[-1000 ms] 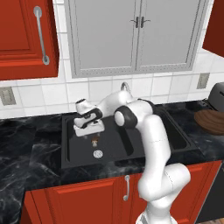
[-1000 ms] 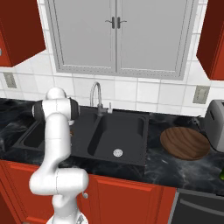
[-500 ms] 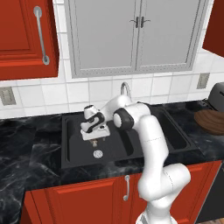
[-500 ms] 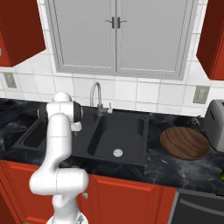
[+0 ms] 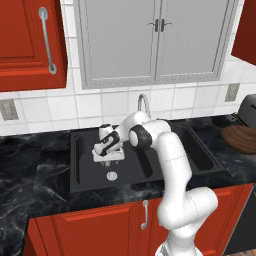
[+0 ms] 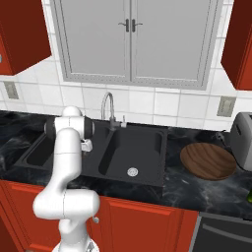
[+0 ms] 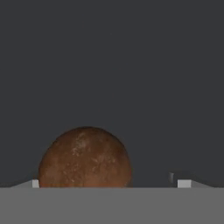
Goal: Pick the mushroom from the sink and place it in the bowl. Then pick the bowl and place it in the microwave. Then close the microwave door and press the start button.
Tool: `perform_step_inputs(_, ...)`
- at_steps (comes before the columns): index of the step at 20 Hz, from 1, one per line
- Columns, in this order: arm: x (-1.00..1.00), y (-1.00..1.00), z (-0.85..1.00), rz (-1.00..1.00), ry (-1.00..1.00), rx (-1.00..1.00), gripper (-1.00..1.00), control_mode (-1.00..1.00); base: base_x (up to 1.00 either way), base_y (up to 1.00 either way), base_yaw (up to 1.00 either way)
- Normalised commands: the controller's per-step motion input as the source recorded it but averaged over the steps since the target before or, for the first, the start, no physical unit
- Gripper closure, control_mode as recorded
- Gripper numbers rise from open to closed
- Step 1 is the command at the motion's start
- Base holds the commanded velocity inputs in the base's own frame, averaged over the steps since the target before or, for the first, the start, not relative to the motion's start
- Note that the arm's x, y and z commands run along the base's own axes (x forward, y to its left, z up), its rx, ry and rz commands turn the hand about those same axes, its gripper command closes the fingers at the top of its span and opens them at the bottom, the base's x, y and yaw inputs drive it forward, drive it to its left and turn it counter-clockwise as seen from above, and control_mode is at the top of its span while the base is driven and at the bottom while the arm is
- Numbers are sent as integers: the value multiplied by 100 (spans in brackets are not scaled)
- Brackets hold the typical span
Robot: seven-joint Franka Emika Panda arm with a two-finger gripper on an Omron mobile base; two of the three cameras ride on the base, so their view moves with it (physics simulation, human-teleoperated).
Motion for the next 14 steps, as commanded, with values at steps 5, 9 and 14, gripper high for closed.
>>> perform_step_inputs(5,23,5,-12,-2,-9,4,-100,-100,0,0,0)
perform_step_inputs(9,20,0,-28,-2,-9,1,-100,-100,0,0,0)
perform_step_inputs(14,4,0,-25,-2,-10,0,100,-100,0,0,0)
